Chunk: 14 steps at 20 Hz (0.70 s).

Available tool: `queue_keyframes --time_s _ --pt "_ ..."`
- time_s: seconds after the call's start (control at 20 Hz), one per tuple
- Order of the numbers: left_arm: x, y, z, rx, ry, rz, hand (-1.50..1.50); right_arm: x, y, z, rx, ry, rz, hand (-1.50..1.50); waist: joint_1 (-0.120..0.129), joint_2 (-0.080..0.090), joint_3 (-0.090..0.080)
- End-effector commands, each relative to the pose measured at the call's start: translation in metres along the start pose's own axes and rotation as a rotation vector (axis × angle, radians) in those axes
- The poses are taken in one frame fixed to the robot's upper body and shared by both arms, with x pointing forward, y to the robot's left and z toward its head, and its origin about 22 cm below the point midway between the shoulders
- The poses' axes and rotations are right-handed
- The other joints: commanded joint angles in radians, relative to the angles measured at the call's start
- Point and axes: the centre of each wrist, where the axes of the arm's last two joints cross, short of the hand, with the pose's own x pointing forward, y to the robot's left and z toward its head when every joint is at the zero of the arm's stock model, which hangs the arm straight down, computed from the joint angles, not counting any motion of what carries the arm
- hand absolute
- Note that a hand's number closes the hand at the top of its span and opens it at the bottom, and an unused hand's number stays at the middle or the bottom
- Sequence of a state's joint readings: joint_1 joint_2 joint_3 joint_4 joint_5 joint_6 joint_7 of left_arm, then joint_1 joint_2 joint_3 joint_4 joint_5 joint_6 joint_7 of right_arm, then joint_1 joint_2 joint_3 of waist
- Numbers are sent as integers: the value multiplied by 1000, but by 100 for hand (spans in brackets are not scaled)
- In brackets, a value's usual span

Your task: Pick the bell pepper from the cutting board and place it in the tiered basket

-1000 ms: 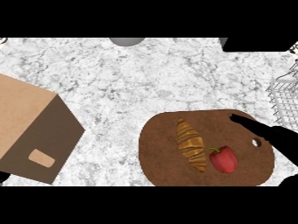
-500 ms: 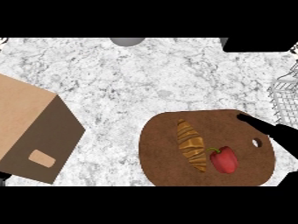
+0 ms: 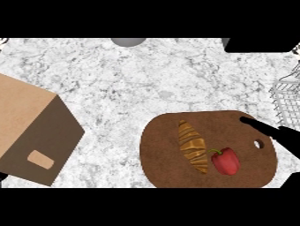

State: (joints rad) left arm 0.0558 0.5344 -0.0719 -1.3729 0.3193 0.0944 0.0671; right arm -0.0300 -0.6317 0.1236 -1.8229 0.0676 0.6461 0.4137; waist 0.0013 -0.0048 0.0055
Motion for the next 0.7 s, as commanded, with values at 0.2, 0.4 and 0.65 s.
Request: queue_keyframes --time_s 0.2,0.4,0.65 --pt "-15 -7 -16 -9 38 8 0 -8 5 -24 1 -21 -4 -150 -2 6 -6" --pt "-8 9 7 -7 47 11 0 -2 19 -39 1 -27 -9 -150 4 5 -5" --pt "-14 -9 19 18 44 -17 0 5 39 -30 2 -39 -15 -150 0 4 -5"
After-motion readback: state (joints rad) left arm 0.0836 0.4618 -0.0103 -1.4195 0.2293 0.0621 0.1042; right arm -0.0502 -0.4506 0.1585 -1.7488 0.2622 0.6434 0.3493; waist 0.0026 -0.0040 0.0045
